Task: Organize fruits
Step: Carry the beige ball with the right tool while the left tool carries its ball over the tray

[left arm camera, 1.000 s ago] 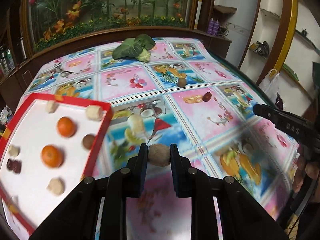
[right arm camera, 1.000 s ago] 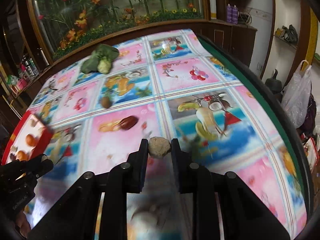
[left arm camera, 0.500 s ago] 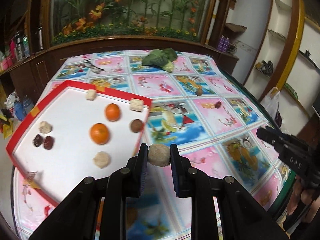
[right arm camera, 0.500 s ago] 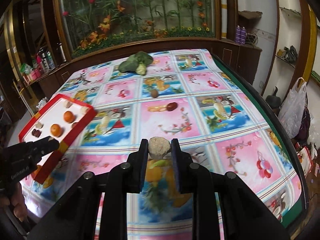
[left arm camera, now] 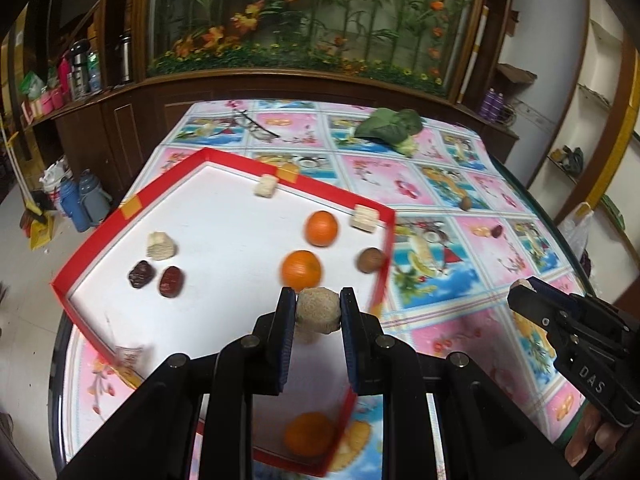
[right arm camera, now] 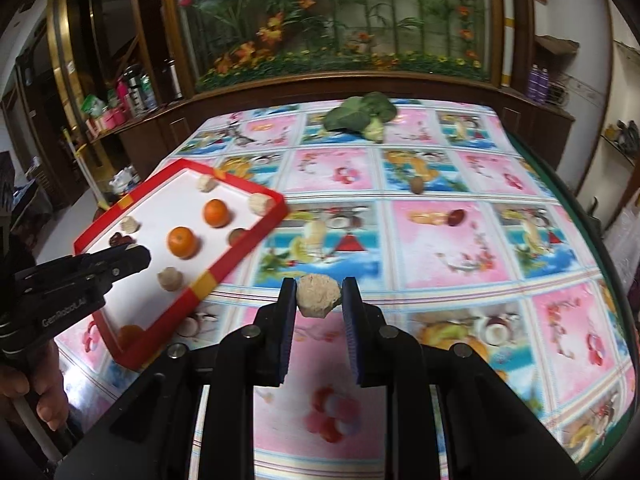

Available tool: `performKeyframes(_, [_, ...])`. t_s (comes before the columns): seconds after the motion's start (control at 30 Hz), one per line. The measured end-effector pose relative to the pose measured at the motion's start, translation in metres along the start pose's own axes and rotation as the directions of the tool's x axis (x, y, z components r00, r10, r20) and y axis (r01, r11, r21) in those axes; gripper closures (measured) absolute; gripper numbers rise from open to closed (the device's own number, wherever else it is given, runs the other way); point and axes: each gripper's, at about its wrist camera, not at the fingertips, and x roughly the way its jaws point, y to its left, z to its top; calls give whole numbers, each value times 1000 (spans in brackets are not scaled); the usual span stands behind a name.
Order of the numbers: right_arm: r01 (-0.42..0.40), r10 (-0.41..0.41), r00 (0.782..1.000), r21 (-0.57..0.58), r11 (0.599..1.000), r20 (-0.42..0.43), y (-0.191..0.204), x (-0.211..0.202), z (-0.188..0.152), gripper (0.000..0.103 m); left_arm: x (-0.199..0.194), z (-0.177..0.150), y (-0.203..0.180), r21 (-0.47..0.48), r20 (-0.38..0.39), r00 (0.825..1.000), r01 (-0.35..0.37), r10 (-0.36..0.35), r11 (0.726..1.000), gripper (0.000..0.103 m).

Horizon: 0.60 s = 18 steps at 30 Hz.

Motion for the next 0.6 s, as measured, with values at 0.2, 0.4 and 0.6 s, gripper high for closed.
performKeyframes(0.2, [-38, 38, 999, -33, 999, -7, 25, 13, 9, 78, 6, 5, 24, -48, -3, 1000, -13, 13, 999, 82])
performKeyframes(0.4, [-66, 65, 998, -71, 995, -17, 48, 26, 20, 78, 16, 11, 43, -79, -16, 999, -30, 29, 996, 82])
performKeyframes(0.6, [-99, 95, 995, -108, 989, -38, 72, 43, 30, 78, 23, 18, 55, -104, -23, 999, -38, 35, 994, 82])
